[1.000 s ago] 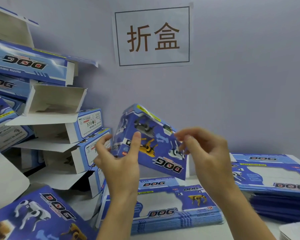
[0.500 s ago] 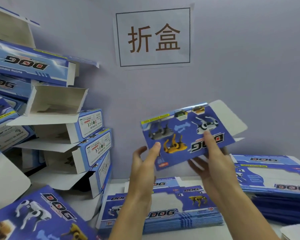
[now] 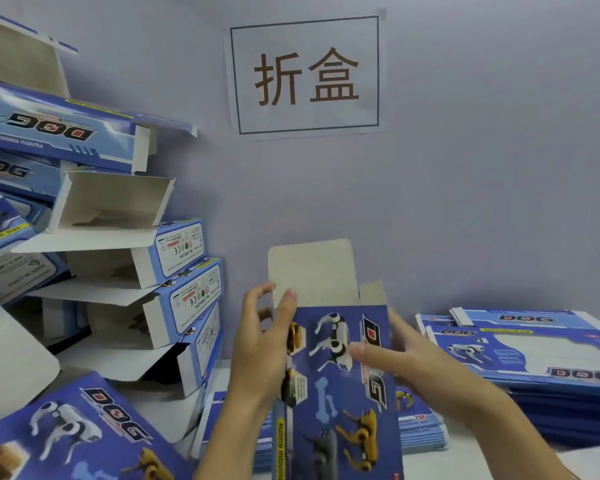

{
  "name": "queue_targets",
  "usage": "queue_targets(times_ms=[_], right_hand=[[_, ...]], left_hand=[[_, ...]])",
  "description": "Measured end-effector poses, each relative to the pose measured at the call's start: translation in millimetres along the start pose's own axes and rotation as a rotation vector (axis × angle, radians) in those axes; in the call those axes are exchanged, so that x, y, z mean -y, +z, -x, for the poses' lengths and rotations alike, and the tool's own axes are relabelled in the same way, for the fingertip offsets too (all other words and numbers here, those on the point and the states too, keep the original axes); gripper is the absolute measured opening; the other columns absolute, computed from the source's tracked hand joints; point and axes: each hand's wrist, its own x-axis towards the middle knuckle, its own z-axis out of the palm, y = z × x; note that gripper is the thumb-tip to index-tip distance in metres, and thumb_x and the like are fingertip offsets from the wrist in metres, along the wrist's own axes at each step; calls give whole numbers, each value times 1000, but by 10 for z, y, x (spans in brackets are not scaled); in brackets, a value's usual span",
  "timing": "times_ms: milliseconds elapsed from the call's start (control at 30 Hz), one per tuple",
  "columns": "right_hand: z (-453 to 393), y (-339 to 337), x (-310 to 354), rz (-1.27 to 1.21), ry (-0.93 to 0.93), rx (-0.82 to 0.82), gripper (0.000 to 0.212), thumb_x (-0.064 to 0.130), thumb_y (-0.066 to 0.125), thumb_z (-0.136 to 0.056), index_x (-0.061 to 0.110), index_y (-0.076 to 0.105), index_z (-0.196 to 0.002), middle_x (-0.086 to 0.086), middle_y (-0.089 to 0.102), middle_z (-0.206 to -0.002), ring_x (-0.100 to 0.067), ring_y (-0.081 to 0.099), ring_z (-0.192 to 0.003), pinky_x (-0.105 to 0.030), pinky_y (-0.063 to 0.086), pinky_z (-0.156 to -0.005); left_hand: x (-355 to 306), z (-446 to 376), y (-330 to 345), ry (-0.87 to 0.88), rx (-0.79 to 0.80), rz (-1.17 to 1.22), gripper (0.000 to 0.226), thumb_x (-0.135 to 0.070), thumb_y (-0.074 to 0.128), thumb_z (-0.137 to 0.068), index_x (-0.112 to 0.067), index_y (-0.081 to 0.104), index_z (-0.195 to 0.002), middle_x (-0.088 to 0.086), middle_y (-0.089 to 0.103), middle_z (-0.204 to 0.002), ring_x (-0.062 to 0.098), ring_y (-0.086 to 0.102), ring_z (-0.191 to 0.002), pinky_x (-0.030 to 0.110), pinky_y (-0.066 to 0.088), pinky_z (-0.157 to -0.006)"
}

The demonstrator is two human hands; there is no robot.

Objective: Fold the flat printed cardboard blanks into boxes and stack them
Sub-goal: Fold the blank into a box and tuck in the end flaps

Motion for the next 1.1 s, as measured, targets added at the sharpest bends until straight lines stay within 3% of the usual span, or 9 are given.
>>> queue_targets(times_ms=[133, 267, 333, 400, 600, 700, 767, 900, 1100], right_hand=[[-108, 158, -99, -64, -258, -239, 82, 37, 70, -79, 60, 21, -140, 50, 59, -96, 19, 63, -90, -5, 51, -63], [-147, 272, -179, -98, -337, -352, 66, 22, 69, -81, 48, 34, -132, 36, 67, -96, 1, 71, -89, -12, 54, -62], [-147, 300, -200, -116, -328, -384, 61, 14, 72, -85, 43, 38, -126, 31, 69, -94, -3, 72, -86, -15, 55, -61], [-152, 314, -231, -115, -301, -389, 57, 18, 74, -79, 39, 43, -122, 26, 69, -96, -9, 73, -88, -20, 57, -62], [-139, 377, -212, -68, -225, -345, 32, 42, 63, -77, 38, 57, -108, 1, 69, -112, -21, 71, -99, -41, 58, -83], [-160, 393, -136, -67, -213, -370, 40, 51, 52, -94, 12, 60, -97, -13, 71, -77, -22, 72, -69, -25, 56, -60], [-184, 372, -132, -22, -180, -420, 34, 35, 50, -102, 4, 58, -89, -10, 68, -65, -21, 70, -59, -21, 52, -52], [-197, 268, -222, -30, -110, -436, 8, 16, 48, -100, 18, 55, -96, -19, 65, -77, -35, 67, -68, -31, 50, -58], [-185, 170, -291, -210, -24, -411, 29, 20, 48, -101, 43, 51, -119, -10, 75, -93, -28, 74, -73, -31, 56, -57]], left_hand=[[111, 44, 131, 52, -74, -5, 57, -64, 53, -76, -33, 50, -123, 5, 62, -91, 5, 61, -68, 9, 45, -54], [244, 30, 152, 78, -64, 0, 48, -59, 50, -84, -27, 62, -118, 12, 67, -99, 18, 66, -87, 16, 50, -59], [284, 16, 125, 53, -27, 10, 44, -58, 47, -85, -30, 65, -114, -11, 72, -97, 7, 66, -99, 13, 51, -67], [300, 20, 109, 22, 30, -2, 49, -60, 41, -83, -28, 66, -110, -21, 73, -91, -3, 67, -94, 10, 51, -71], [341, 78, 169, -164, -49, 99, 50, -55, 35, -98, -14, 63, -97, -1, 75, -81, 9, 73, -75, 17, 51, -52], [345, 82, 177, -161, -106, 18, 32, -28, 38, -105, -13, 59, -87, 14, 68, -90, 25, 68, -82, 34, 51, -63], [331, 66, 143, -172, -66, 23, 27, -20, 39, -103, -11, 56, -85, 12, 65, -83, 24, 65, -77, 35, 49, -63], [237, 48, 83, -228, 49, 84, 14, -6, 39, -98, -15, 49, -100, -8, 59, -55, 3, 57, -45, 18, 41, -39], [173, 102, 209, -229, 100, 197, 34, -12, 42, -102, -37, 48, -126, 7, 69, -105, 25, 73, -88, 34, 60, -63]])
